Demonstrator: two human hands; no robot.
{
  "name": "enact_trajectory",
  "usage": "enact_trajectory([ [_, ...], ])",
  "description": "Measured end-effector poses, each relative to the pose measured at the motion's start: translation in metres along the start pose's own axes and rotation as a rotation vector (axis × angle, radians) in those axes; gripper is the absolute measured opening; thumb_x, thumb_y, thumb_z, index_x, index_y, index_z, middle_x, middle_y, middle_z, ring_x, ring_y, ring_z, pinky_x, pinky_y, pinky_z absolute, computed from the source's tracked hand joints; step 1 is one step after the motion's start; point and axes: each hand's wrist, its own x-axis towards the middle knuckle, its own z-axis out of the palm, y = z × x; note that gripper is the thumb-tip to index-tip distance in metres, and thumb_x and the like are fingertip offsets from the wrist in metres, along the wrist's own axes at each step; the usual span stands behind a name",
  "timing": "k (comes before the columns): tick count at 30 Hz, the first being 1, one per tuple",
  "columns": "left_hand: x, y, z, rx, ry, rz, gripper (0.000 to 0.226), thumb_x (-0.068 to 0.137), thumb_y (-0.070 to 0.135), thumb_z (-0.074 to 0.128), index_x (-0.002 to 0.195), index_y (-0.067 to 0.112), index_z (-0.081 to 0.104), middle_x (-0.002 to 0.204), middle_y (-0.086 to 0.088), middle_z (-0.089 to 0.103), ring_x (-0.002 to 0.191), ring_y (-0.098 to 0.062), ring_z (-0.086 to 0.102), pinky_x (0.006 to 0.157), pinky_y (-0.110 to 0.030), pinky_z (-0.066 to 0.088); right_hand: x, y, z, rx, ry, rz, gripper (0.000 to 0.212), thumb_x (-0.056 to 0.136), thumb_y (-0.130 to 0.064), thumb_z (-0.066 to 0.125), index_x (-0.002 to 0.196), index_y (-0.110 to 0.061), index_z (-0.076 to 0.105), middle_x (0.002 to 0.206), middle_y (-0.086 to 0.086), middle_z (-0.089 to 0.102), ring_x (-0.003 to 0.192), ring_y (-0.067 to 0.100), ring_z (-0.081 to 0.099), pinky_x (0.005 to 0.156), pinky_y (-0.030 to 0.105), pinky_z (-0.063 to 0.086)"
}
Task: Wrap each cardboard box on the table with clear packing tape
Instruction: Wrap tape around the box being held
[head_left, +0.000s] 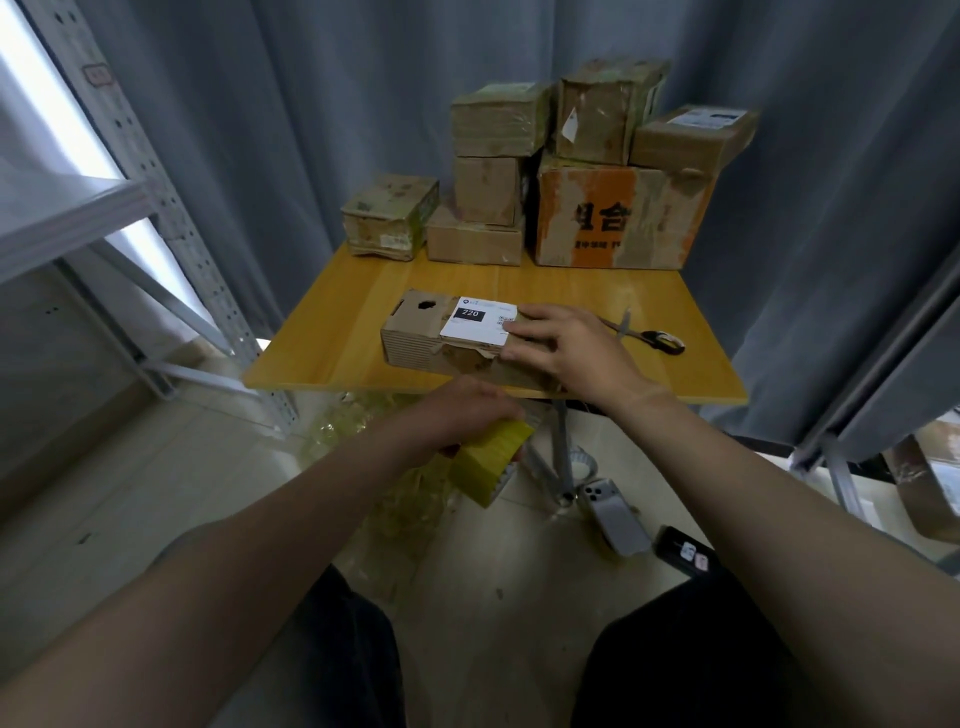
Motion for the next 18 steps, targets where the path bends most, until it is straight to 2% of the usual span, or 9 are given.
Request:
enact_trajectory([
  [2, -0.001, 0.0, 0.001, -0.024, 0.009, 0.007, 0.024, 0.098, 0.031, 0.065, 0.116, 0.018, 0.075, 0.083, 0.006, 0.069, 0.065, -0.006, 0.067, 0.077, -0.029, 0.052, -0.004, 0.002, 0.0, -0.046, -0.018, -0.016, 0.06, 0.088, -0.063, 0.068, 0.143, -0.039, 0.06, 0.158, -0.006, 0.047, 0.138, 0.029, 0.045, 0.113, 0.049, 0.039],
  [5, -0.005, -0.002, 0.001, -0.063, 0.028, 0.016, 0.02, 0.096, 0.031, 0.068, 0.111, 0.021, 0.075, 0.093, 0.001, 0.069, 0.083, -0.016, 0.065, 0.085, -0.037, 0.053, -0.016, 0.009, 0.005, -0.08, -0.041, -0.098, 0.076, 0.086, -0.045, 0.08, 0.153, -0.04, 0.046, 0.164, -0.007, 0.037, 0.14, 0.028, 0.036, 0.117, 0.047, 0.034],
  [8, -0.007, -0.008, 0.0, -0.122, 0.101, 0.079, 0.02, 0.098, 0.029, 0.065, 0.111, 0.017, 0.074, 0.098, -0.001, 0.069, 0.087, -0.017, 0.067, 0.076, -0.03, 0.053, -0.015, 0.013, 0.0, -0.037, -0.081, -0.111, 0.084, 0.083, -0.035, 0.084, 0.155, -0.04, 0.041, 0.166, -0.007, 0.033, 0.146, 0.032, 0.029, 0.122, 0.055, 0.026],
  [10, -0.014, -0.011, 0.001, -0.2, 0.183, 0.159, 0.021, 0.102, 0.023, 0.059, 0.114, 0.011, 0.071, 0.096, 0.001, 0.067, 0.075, -0.006, 0.069, 0.063, -0.02, 0.053, -0.012, 0.007, -0.007, -0.122, -0.14, -0.049, 0.09, 0.082, -0.036, 0.085, 0.156, -0.045, 0.036, 0.168, -0.01, 0.029, 0.151, 0.036, 0.023, 0.122, 0.06, 0.022],
  [12, -0.021, -0.016, 0.003, -0.205, 0.271, 0.226, 0.02, 0.105, 0.022, 0.053, 0.115, 0.014, 0.068, 0.1, 0.005, 0.063, 0.079, -0.005, 0.064, 0.064, -0.023, 0.048, -0.012, -0.008, -0.011, -0.215, -0.143, 0.059, 0.084, 0.084, -0.04, 0.083, 0.155, -0.047, 0.038, 0.168, -0.011, 0.027, 0.154, 0.04, 0.012, 0.121, 0.06, 0.013],
  [14, -0.028, -0.021, 0.003, -0.245, 0.337, 0.263, 0.019, 0.106, 0.024, 0.05, 0.112, 0.021, 0.067, 0.105, 0.006, 0.062, 0.092, -0.014, 0.06, 0.074, -0.029, 0.046, -0.016, -0.028, -0.013, -0.163, 0.051, 0.075, 0.059, 0.09, -0.044, 0.075, 0.146, -0.042, 0.054, 0.157, -0.008, 0.044, 0.144, 0.038, 0.024, 0.112, 0.052, 0.022],
  [16, -0.035, -0.023, 0.001, -0.283, 0.403, 0.32, 0.018, 0.106, 0.024, 0.048, 0.112, 0.023, 0.065, 0.104, 0.009, 0.062, 0.096, -0.016, 0.06, 0.079, -0.033, 0.049, -0.021, -0.056, -0.017, 0.1, 0.26, 0.072, 0.034, 0.093, -0.05, 0.069, 0.123, -0.034, 0.073, 0.127, -0.008, 0.065, 0.123, 0.026, 0.045, 0.098, 0.04, 0.036],
  [17, -0.038, -0.023, 0.0, -0.294, 0.425, 0.353, 0.017, 0.107, 0.023, 0.047, 0.114, 0.023, 0.063, 0.103, 0.01, 0.062, 0.095, -0.013, 0.062, 0.078, -0.032, 0.051, -0.023, -0.07, -0.021, 0.26, 0.234, 0.103, 0.031, 0.092, -0.054, 0.07, 0.112, -0.031, 0.079, 0.114, -0.008, 0.07, 0.113, 0.019, 0.054, 0.092, 0.035, 0.042],
  [18, -0.041, -0.022, -0.001, -0.317, 0.434, 0.389, 0.017, 0.107, 0.019, 0.047, 0.119, 0.022, 0.058, 0.104, 0.01, 0.061, 0.091, -0.006, 0.065, 0.074, -0.026, 0.053, -0.025, -0.082, -0.024, 0.381, 0.133, 0.143, 0.032, 0.09, -0.057, 0.071, 0.102, -0.029, 0.082, 0.103, -0.006, 0.074, 0.101, 0.014, 0.062, 0.084, 0.032, 0.046],
])
